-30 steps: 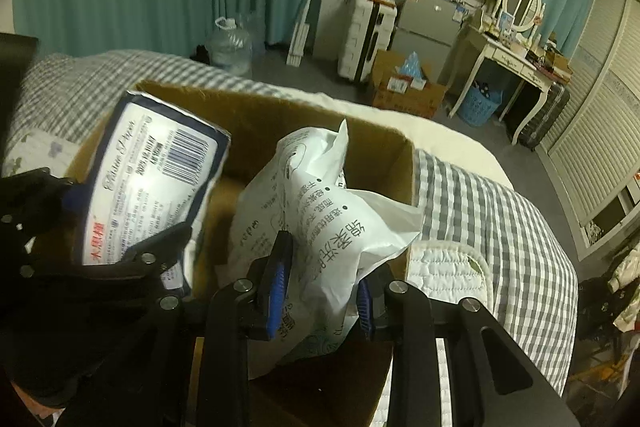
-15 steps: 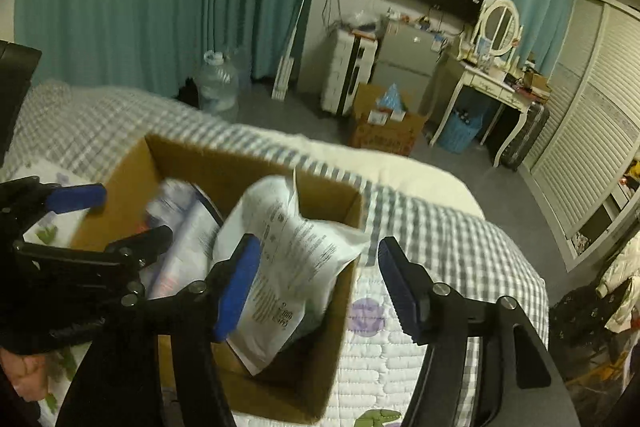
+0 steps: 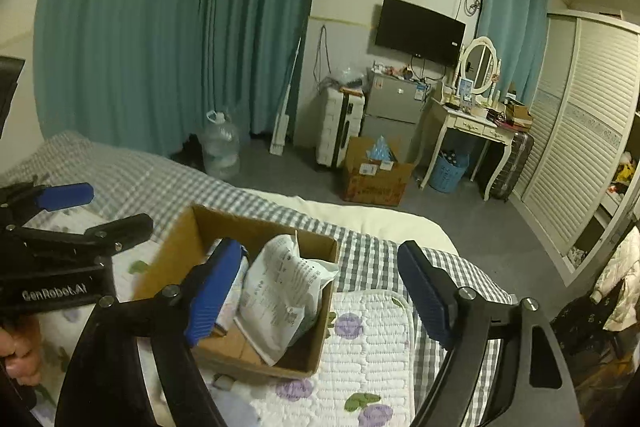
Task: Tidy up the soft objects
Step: 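Lower both items into the box and open both tools, then move both tools back toward the remaining items on the bed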
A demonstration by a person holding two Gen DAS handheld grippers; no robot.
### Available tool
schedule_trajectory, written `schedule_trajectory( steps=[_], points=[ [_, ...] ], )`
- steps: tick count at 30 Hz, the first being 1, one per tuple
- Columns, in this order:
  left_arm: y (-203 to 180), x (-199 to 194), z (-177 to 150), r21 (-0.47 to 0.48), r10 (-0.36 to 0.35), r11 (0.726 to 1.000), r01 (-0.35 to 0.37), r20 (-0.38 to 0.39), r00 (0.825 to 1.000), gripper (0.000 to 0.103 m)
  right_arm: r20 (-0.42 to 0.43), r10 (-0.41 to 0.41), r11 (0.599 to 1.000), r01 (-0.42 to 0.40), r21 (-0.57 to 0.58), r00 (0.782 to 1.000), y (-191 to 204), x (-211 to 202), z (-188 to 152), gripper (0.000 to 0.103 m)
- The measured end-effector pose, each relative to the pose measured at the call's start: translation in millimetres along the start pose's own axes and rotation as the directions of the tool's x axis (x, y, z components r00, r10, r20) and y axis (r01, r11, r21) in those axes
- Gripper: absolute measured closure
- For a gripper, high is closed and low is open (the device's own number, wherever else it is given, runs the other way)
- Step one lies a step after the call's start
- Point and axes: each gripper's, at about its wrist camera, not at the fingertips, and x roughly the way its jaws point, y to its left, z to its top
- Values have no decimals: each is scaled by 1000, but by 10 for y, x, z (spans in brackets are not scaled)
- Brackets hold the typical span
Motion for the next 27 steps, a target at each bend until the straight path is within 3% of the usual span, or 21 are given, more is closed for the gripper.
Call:
schedule_trajectory(
  steps=[4,7,16,19,22,27],
  points=[
    [90,-350,-4,-25,-2,1000,3,49,999,12,58,-10,1000,9,22,998,-32,-391,28,9],
    [141,-615,-37,-41,-1,999,4,80,997,12,88,-5,1000,2,28,996,-32,-669,48,6],
    [265,-1317,-231,-70,4,997,9,192,981,11,151,19,999,-22,23,988,119,-1296,32,4],
    [295,-1467,-300,-79,-1,997,18,214,977,2,179,20,1000,-23,15,984,184,-1505,-14,0],
    [312,-1633,-392,-79,4,997,17,265,964,2,199,19,1000,-19,2,980,258,-1689,-65,0],
    [313,-1746,-502,-68,-15,997,33,261,965,1,225,16,1000,-13,-12,974,338,-1944,-152,0]
  ],
)
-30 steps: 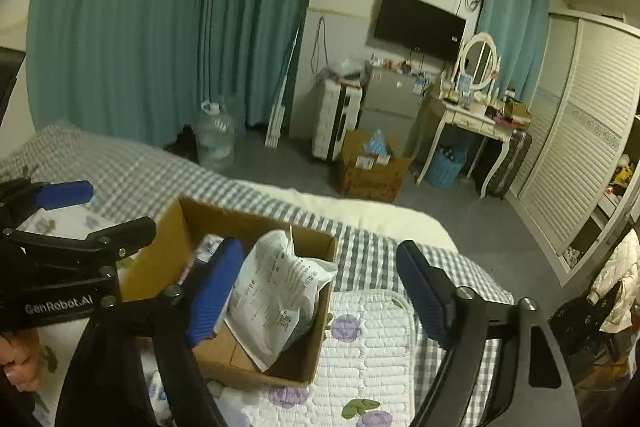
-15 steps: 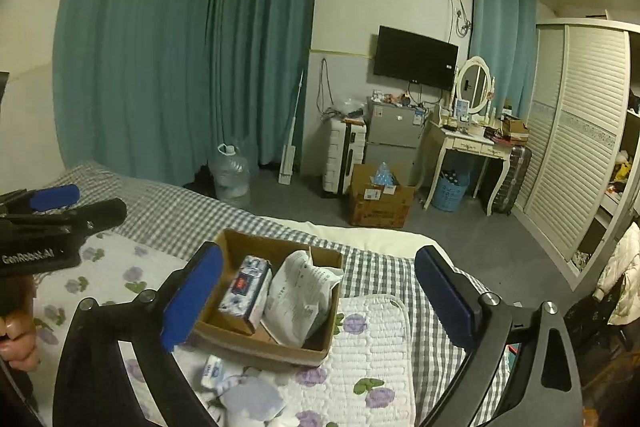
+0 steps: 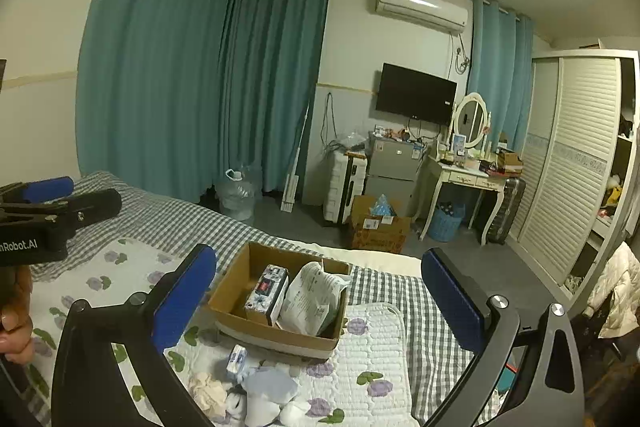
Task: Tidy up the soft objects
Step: 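Move both tools back toward the remaining items on the bed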
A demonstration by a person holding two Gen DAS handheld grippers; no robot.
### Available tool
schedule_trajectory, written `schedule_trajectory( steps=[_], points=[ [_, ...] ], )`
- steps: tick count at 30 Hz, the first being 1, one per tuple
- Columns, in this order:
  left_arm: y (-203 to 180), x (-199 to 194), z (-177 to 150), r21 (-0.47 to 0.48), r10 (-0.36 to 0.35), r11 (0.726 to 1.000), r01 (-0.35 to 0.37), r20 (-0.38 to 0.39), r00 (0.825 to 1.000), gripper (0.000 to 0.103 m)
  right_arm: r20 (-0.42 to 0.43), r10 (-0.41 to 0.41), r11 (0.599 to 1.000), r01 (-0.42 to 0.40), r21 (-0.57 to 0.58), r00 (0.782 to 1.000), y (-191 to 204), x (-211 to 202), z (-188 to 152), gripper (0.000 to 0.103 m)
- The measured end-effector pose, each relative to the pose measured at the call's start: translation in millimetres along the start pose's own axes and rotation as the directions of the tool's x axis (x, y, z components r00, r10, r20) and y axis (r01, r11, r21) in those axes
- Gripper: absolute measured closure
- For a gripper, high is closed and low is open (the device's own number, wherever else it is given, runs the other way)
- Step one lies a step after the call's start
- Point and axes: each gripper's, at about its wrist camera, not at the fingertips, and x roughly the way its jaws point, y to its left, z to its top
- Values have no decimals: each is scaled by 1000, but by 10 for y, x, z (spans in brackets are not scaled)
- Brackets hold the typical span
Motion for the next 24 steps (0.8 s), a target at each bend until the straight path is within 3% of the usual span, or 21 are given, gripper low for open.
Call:
schedule_trajectory(
  steps=[9,17,24],
  points=[
    [54,-217,-213,36,19,999,-20,33,999,1,30,27,1000,-27,5,999,72,-278,-156,0],
    [120,-204,-364,26,52,998,-51,-14,999,1,28,23,1000,-23,10,999,73,-339,-270,0],
    [146,-21,-561,20,61,998,-60,-64,996,1,-37,41,999,-40,24,998,30,-195,-464,0]
  ],
)
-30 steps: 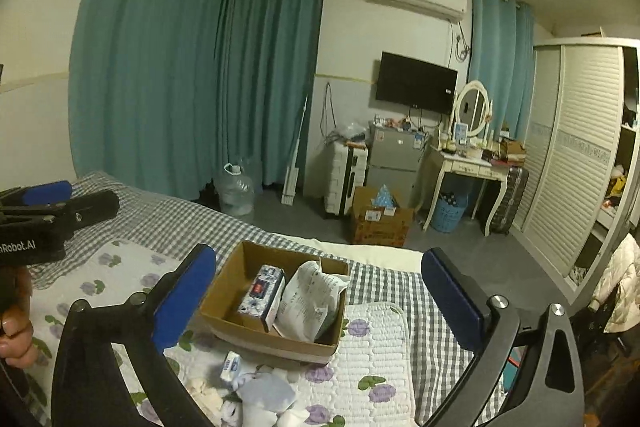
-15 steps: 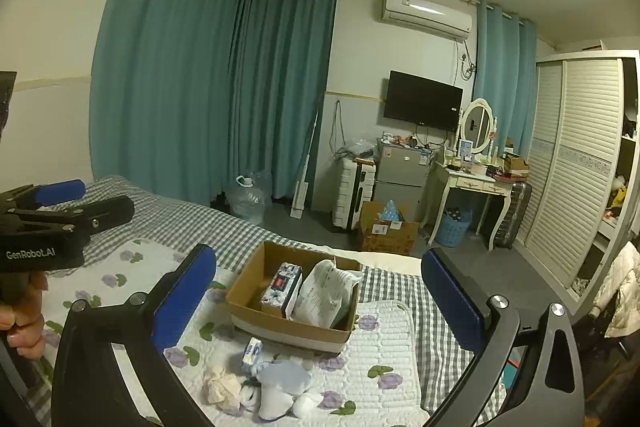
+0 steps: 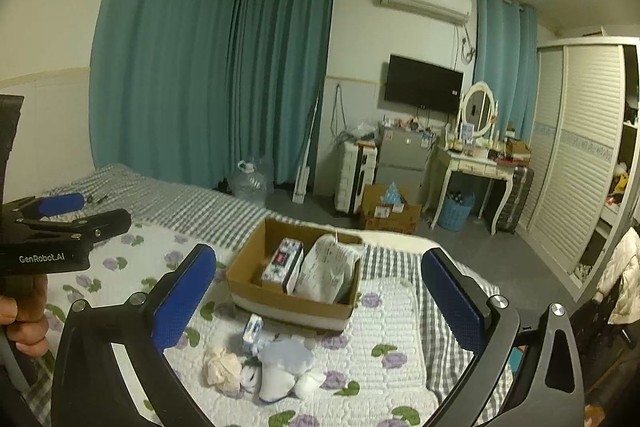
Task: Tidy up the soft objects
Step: 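Move both tools back toward the remaining items on the bed, then grasp the cream lace cloth with the left tool while the right tool grasps a white sock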
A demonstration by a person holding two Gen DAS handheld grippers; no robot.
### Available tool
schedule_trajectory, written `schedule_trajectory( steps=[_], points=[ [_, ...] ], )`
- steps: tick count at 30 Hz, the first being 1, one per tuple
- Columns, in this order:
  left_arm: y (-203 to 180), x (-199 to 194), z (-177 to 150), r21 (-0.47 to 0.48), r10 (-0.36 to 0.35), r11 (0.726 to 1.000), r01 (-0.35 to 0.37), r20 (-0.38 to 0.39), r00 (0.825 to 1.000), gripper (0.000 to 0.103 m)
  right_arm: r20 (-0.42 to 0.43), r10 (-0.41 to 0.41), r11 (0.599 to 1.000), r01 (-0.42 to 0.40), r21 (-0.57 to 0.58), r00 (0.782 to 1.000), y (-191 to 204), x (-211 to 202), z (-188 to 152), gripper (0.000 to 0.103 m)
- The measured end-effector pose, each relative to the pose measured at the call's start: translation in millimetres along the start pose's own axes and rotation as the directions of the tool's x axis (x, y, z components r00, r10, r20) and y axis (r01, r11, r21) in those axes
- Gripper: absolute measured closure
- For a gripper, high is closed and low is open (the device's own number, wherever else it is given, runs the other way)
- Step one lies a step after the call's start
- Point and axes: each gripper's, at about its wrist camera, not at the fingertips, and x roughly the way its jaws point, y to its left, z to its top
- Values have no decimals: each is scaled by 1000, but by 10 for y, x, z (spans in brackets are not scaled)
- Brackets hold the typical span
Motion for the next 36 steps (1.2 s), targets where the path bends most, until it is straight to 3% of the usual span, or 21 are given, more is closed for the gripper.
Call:
schedule_trajectory(
  steps=[10,19,24,29,36],
  points=[
    [-70,284,-240,39,20,999,-18,-61,998,1,-117,-1,999,6,38,993,-104,362,-407,0],
    [-191,729,-558,98,42,995,-25,-178,983,2,-272,1,997,18,70,962,-205,847,-832,0],
    [-215,968,-732,78,20,997,0,-254,967,9,-380,4,994,40,106,925,-313,1168,-1099,0],
    [-232,1297,-976,70,19,998,6,-351,936,10,-499,-5,993,63,100,867,-362,1515,-1380,0],
    [-264,1643,-1309,67,17,998,16,-460,888,10,-587,29,995,34,97,809,-330,1881,-1690,0]
  ],
)
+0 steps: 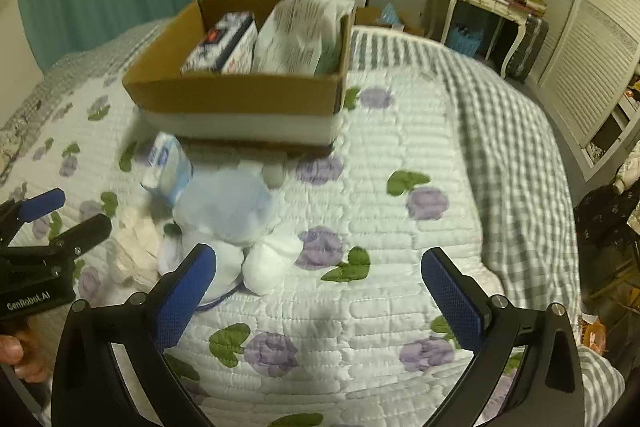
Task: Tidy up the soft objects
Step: 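Grasp the cream lace cloth with the left tool while the right tool grasps a white sock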
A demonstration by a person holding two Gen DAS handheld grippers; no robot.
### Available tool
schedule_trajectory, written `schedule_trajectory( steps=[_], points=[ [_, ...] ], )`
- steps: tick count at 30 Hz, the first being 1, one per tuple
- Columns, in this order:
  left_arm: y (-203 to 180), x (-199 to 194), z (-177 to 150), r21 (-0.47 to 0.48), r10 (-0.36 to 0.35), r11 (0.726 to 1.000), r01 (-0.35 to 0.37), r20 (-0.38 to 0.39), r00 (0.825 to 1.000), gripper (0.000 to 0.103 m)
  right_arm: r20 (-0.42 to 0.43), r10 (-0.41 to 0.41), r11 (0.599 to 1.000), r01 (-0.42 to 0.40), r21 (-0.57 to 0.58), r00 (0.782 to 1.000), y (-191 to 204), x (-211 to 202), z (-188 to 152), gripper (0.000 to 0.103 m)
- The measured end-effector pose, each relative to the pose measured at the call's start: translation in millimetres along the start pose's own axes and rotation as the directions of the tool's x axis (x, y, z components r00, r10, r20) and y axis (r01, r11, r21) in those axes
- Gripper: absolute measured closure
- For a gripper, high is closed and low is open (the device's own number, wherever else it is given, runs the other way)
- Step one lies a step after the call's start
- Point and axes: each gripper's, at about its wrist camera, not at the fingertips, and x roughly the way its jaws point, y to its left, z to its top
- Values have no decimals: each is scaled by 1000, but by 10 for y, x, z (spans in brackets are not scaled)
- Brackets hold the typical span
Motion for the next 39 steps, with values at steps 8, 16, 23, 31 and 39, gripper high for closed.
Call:
schedule_trajectory(
  steps=[8,16,23,31,39],
  points=[
    [23,409,-113,-6,0,1000,0,-105,995,10,-110,9,1000,-10,-6,994,50,473,-56,0],
    [168,761,-222,-70,14,997,-28,-192,981,10,-190,35,999,-36,-5,981,78,822,-97,13],
    [2,755,-264,-10,18,1000,-20,-165,986,39,-188,105,994,-108,-3,976,171,908,-79,33],
    [162,612,-320,-86,-1,996,-11,-136,991,85,-147,144,989,-149,-23,979,228,802,-95,73],
    [211,392,-380,-76,-7,997,0,-90,996,89,-87,146,989,-144,28,985,87,497,-157,74]
  ],
)
